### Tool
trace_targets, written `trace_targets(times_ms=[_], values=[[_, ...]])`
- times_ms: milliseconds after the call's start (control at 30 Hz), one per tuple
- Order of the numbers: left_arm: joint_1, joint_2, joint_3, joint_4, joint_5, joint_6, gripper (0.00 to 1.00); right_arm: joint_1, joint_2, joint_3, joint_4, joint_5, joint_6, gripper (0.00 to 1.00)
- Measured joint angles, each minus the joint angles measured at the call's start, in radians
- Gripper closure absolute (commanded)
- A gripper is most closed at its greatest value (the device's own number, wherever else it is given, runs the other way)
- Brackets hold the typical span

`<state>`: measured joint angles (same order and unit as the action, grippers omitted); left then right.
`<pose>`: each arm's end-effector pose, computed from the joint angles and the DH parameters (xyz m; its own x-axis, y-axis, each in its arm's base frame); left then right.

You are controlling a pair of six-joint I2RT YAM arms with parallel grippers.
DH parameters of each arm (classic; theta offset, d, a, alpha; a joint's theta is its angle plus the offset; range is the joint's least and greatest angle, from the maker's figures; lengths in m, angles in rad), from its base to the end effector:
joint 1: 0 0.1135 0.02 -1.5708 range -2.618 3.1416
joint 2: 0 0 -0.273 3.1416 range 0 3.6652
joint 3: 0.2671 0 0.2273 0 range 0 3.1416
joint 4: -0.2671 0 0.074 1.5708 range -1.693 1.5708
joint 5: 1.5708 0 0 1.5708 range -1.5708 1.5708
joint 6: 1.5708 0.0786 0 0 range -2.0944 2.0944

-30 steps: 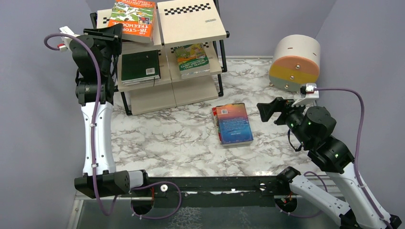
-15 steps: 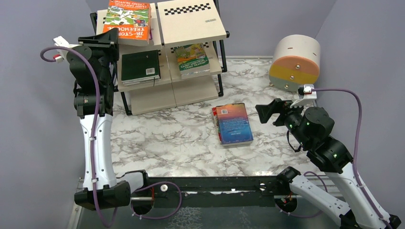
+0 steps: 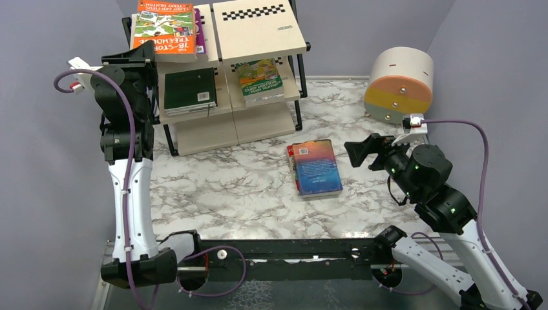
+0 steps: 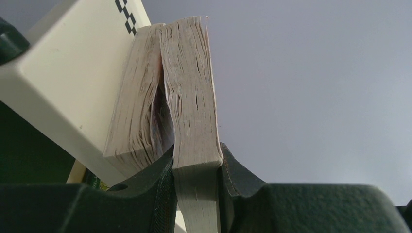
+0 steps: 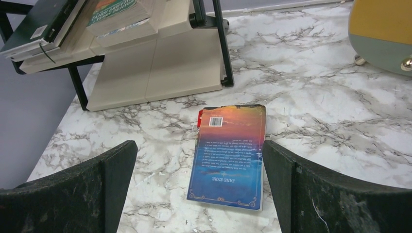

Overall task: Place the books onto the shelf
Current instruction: Place the book on the shelf.

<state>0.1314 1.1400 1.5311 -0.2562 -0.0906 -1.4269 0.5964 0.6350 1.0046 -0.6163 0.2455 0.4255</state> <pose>0.2337 0.0381 0.5211 0.2362 -0.9630 -0.1301 0.1005 0.1573 -0.9824 0.1172 0.0565 0.3739 -0.3284 0.2610 -0.9078 -0.2352 0.9082 0.3462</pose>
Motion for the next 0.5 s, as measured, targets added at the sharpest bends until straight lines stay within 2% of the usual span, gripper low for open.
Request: trace_targets(times_ms=[200,333,500], values=[[0.0,-0.033,-0.048,-0.001,-0.01,-0.004,0.99,0.0,0.0,-0.001,0.006,-0.002,0.0,0.02],[0.0,-0.06,-0.082,0.0,-0.01,-0.007,0.81,0.0,0.0,-0.012,0.011,-0.005,0.001,0.02],[0.0,-0.089,-0.114,0.002,-0.01,-0.017,0.51,0.0,-0.002,-0.025,0.011,-0.008,0.008,0.02]])
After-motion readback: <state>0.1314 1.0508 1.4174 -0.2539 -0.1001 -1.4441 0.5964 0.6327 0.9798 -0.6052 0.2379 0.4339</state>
